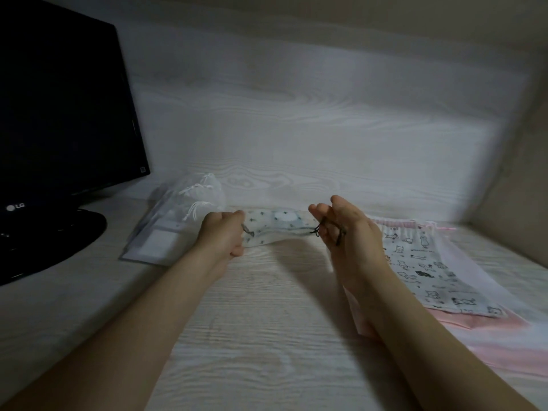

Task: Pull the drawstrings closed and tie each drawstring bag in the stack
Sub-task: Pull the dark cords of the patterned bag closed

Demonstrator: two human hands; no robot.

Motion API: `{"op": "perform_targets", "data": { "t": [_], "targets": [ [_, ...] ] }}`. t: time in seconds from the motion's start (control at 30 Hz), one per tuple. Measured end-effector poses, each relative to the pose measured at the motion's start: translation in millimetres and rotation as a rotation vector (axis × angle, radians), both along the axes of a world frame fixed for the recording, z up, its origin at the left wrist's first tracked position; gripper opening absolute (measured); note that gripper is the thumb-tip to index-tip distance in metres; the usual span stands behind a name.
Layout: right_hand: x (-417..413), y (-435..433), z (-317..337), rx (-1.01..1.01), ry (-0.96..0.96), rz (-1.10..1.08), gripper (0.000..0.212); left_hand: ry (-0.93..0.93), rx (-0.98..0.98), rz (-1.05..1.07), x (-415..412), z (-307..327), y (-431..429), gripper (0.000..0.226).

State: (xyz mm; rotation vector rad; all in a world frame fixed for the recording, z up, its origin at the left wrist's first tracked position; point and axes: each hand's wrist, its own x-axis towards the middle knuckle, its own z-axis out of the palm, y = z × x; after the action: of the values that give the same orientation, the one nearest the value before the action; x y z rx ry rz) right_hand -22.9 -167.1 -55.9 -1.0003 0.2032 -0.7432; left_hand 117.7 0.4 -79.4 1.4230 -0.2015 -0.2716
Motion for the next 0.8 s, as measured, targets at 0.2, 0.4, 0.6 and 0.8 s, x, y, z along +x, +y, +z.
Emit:
{"op": "perform_targets", "data": {
  "t": [0.2,0.4,0.6,0.8],
  "targets": [
    [2,-3,-8,-0.337,0.151,-0.228,0.029,-0.174,-0.024,0.357,-4,4,2,0.019],
    [6,-3,-17,-1.159,0.435,-0.406,0.035,0.072,-0.439,0.256,-4,12,4,0.018],
    [11,-5,-25,-1.599,0.532,-0.549,0.027,-0.523,0.075,0.279,-9,5,6,0.021],
    [10,0,-22,-1.692,0.533,-0.650,0.015,-1.032,0.477,0.243,-16,-3,14,0.024]
  ]
}}
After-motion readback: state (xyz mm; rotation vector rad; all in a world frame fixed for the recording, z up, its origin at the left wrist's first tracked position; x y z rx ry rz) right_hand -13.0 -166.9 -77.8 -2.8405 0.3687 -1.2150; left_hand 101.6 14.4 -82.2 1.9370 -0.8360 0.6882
